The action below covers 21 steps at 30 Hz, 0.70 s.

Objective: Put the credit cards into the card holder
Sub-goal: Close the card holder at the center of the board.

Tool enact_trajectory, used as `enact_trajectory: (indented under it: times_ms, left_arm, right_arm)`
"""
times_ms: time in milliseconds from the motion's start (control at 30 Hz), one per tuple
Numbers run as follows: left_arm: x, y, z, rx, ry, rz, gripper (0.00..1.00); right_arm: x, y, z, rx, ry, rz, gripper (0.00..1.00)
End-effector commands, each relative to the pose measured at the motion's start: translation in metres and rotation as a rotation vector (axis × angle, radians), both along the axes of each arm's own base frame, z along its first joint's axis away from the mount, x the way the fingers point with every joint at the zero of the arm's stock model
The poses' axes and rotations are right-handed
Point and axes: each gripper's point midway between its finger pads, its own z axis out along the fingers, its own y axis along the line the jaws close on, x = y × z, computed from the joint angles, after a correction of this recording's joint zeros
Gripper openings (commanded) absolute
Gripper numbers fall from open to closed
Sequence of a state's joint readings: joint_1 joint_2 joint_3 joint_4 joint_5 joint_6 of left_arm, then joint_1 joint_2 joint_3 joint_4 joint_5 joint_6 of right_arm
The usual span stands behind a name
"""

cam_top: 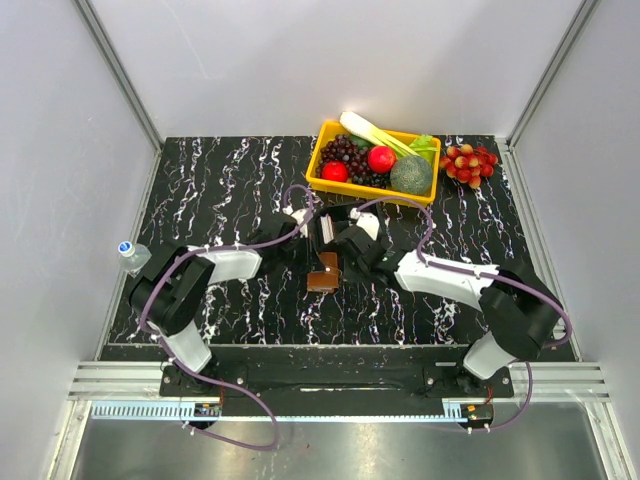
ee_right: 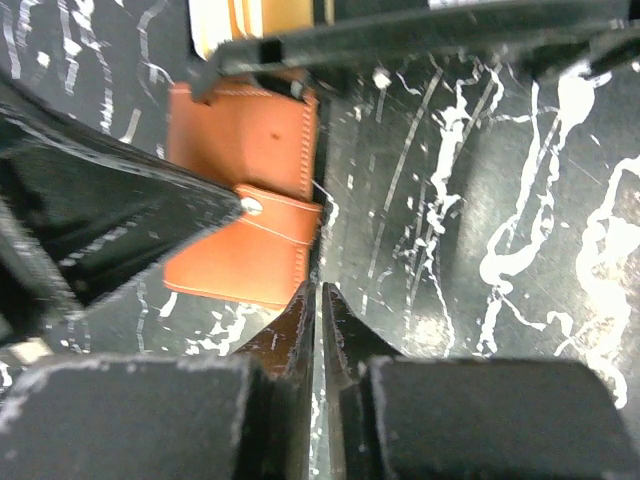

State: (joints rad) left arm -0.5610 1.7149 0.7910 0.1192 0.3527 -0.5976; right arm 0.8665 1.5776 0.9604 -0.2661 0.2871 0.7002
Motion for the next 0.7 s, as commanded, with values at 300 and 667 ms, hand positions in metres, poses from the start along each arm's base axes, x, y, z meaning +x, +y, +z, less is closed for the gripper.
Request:
enact_trajectory:
  times_ms: [300,667]
  left_arm:
    - [-0.12,0.059,-0.062,0.263,0.228,-0.119,0.0]
    - [-0.16,0.041,-0.043,0.221,0.175,-0.242,0.0]
  right_arm:
    - [-0.008,-0.01,0.014,0.047,-0.041,0.017,0.15]
    - [-0.013,0.0,0.031,0.064,-0.066,0.138,0.2]
